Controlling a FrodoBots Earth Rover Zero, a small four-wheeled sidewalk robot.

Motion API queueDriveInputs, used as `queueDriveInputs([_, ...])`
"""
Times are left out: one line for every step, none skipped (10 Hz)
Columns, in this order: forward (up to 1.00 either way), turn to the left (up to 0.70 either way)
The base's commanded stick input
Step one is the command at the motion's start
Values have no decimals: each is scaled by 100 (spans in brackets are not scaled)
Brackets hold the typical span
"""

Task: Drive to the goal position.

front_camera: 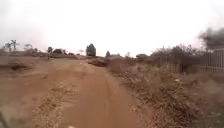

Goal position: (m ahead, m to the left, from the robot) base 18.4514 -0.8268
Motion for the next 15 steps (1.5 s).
queueDriveInputs([50, 2])
queueDriveInputs([50, 6])
queueDriveInputs([50, 21])
queueDriveInputs([50, 46])
queueDriveInputs([50, 11])
queueDriveInputs([50, 0])
queueDriveInputs([50, 0])
queueDriveInputs([50, 0])
queueDriveInputs([50, 0])
queueDriveInputs([50, 0])
queueDriveInputs([50, 0])
queueDriveInputs([50, 0])
queueDriveInputs([50, 0])
queueDriveInputs([50, 0])
queueDriveInputs([50, 0])
